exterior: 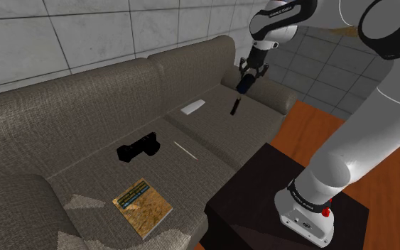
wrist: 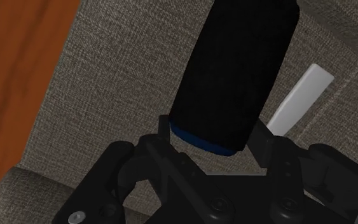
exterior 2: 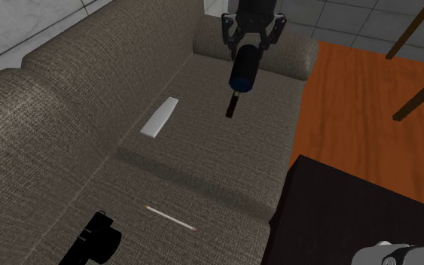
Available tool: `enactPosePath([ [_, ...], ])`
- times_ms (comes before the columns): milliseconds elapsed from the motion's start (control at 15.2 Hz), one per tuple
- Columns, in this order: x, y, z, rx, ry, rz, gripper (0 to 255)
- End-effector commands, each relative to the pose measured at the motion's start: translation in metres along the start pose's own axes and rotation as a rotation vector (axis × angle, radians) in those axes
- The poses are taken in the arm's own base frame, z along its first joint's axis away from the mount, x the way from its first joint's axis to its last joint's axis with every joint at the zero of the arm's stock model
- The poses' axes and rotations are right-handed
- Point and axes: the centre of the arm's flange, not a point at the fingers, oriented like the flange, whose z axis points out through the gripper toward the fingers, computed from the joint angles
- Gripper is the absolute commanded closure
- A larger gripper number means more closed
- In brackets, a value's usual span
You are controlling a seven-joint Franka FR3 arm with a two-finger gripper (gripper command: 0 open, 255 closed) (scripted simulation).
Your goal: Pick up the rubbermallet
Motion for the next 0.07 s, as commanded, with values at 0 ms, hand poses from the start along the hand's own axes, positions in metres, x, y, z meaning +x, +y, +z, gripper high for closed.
enactPosePath([
  [0, 0.0001, -0.0013, -0.0033, 0.000, 0.000, 0.000, 255],
])
